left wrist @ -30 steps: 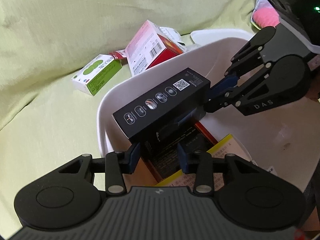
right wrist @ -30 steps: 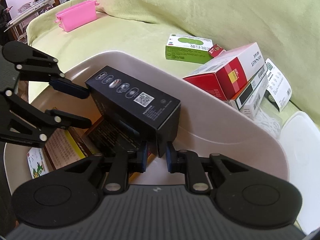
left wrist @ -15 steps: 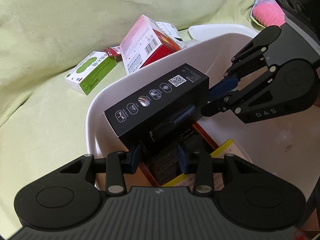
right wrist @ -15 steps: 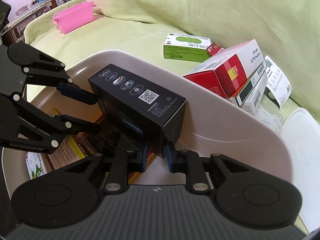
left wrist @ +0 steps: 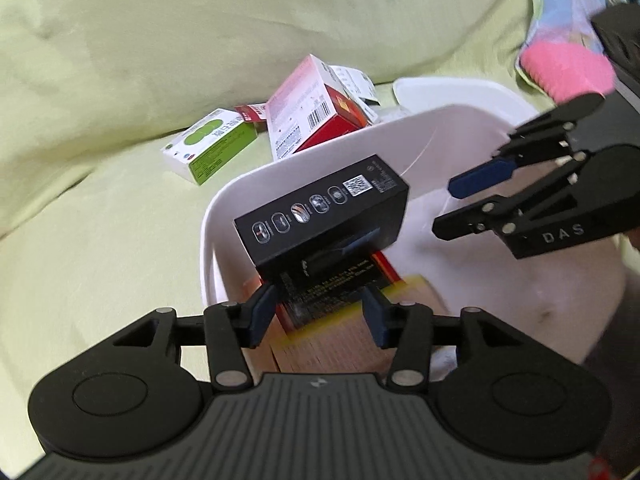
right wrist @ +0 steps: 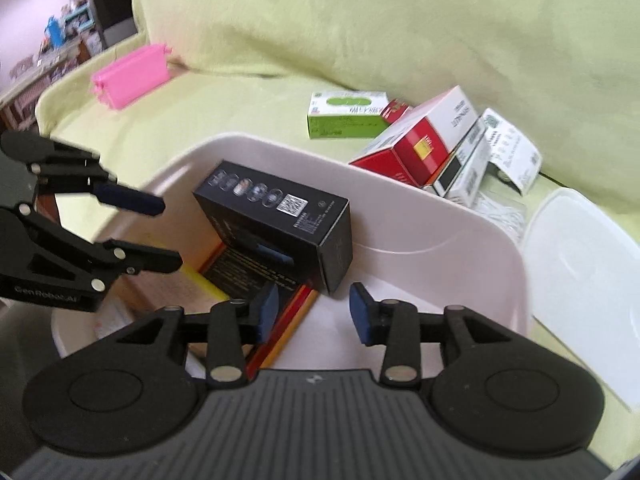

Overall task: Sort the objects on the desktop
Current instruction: 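Open the right gripper and withdraw it from the bin, then move the right gripper toward the white green-circle box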

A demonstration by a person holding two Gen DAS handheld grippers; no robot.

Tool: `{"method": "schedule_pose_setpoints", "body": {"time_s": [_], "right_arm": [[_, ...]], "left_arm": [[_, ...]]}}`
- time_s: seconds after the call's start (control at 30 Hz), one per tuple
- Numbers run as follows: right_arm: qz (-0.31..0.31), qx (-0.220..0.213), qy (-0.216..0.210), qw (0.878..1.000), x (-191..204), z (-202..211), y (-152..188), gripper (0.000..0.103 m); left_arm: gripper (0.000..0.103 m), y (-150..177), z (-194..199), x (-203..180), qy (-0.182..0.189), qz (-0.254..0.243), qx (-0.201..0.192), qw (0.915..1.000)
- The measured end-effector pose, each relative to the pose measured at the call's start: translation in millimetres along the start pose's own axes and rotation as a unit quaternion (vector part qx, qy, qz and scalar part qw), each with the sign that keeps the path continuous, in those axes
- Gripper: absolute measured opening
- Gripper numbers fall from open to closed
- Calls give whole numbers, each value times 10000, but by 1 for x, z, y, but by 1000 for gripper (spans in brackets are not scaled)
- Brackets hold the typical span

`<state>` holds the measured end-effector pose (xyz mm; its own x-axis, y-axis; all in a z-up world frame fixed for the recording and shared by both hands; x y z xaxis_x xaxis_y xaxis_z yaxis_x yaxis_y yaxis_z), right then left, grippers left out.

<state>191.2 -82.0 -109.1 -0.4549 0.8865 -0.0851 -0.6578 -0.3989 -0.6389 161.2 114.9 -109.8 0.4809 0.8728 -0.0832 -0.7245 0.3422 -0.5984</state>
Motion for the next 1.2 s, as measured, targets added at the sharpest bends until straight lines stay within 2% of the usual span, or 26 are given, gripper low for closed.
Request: {"method": "schedule_pose_setpoints", "body": {"time_s": [0.13,0.23,0.37,0.57,0.73,0.87,1.2], "right_arm": [[-373,-228,69,9990,0,34,10,55],[-661,-369,23,9971,2,55,21,70],[-1044,-555,-37,9930,5,83,37,84],[-1397,-749,-1,9874,10,119,57,96],[-1462,-947,122,9846,9,141,64,102],[-1538,-1013,195,9827,10,155,76,102],[-1502,-1100,375,9818,18,169,93,102]], "left_arm": [[54,6,26,-13,-96,373,-184,9991],[60,13,48,-24,-149,620,-474,9968],[62,21,62,-41,-222,789,-603,9948],[67,32,79,-67,-352,973,-720,9920],[69,41,92,-88,-465,1105,-811,9895],[72,44,96,-101,-598,991,-831,9898],[75,54,101,-110,-659,1090,-878,9880]]}}
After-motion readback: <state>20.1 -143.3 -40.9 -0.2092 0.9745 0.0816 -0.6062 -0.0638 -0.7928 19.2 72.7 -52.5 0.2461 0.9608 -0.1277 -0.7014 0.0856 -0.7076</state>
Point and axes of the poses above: each gripper's, at about its wrist camera, not at the fingertips, and z roughly against the way its jaws point, x to its left, y to its underside, the point moved 1 cm from there along -z, roughly the way its jaws point, and after that the axes turned 13 degrees about y, right-handed, at the moved point
